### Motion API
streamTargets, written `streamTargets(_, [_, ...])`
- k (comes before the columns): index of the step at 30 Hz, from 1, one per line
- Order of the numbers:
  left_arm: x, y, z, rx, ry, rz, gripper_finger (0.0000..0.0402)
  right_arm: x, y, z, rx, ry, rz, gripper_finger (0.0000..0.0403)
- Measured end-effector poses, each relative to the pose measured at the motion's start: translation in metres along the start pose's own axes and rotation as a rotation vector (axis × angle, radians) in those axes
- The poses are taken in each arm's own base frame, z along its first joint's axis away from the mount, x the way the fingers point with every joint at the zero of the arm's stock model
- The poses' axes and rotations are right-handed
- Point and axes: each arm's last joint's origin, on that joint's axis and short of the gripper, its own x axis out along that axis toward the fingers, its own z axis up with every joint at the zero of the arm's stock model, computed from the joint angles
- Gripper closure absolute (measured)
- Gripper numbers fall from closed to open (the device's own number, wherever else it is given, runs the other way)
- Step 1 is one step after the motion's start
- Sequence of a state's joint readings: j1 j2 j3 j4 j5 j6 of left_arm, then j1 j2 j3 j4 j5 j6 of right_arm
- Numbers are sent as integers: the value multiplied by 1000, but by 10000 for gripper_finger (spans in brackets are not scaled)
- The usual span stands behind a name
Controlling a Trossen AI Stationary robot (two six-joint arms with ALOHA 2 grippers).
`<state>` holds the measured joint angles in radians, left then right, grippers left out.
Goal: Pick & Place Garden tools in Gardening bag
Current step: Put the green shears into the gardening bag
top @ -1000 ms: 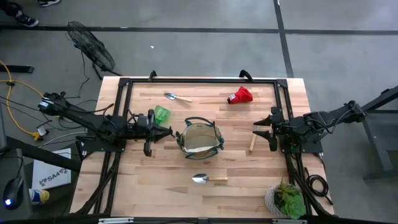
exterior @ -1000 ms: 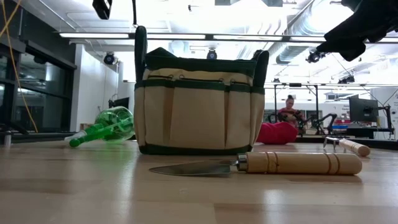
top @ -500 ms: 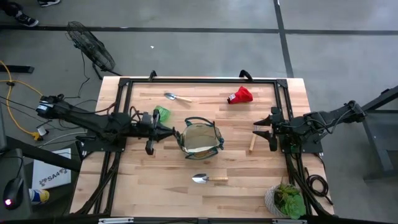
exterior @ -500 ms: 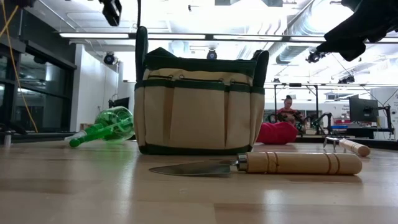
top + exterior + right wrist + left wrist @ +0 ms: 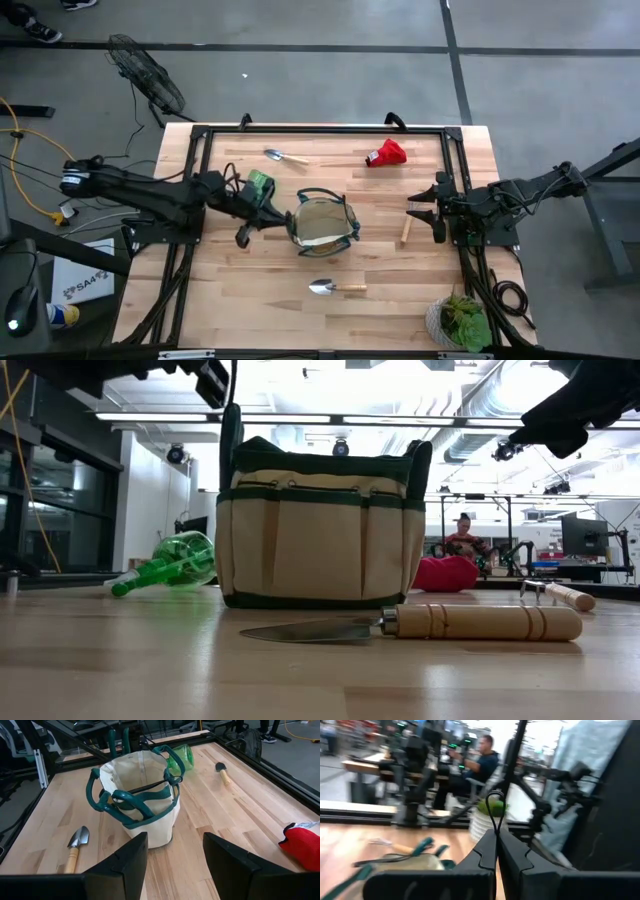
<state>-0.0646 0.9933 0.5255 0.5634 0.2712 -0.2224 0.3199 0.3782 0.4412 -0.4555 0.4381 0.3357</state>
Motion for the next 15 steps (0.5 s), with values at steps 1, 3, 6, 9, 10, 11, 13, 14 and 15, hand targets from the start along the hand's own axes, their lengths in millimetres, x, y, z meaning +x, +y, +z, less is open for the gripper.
streamTargets(1, [1,1,-1,-4,5,-31,401,0,0,0,0,0,0,220])
streamTargets(3, [2,4,-2,-16,22,-91,401,0,0,0,0,0,0,220])
streamTargets(6, [4,8,-6,-25,58,-165,401,0,0,0,0,0,0,220])
streamTargets(9, [5,13,-8,-54,72,-156,401,0,0,0,0,0,0,220])
streamTargets(10, [5,15,-9,-64,74,-130,401,0,0,0,0,0,0,220])
streamTargets(11, [4,18,-10,-77,81,-99,401,0,0,0,0,0,0,220])
streamTargets(13, [3,23,-11,-96,91,-28,401,0,0,0,0,0,0,220])
streamTargets(14, [3,25,-13,-103,100,4,401,0,0,0,0,0,0,220])
streamTargets(15, [2,27,-14,-113,114,30,401,0,0,0,0,0,0,220])
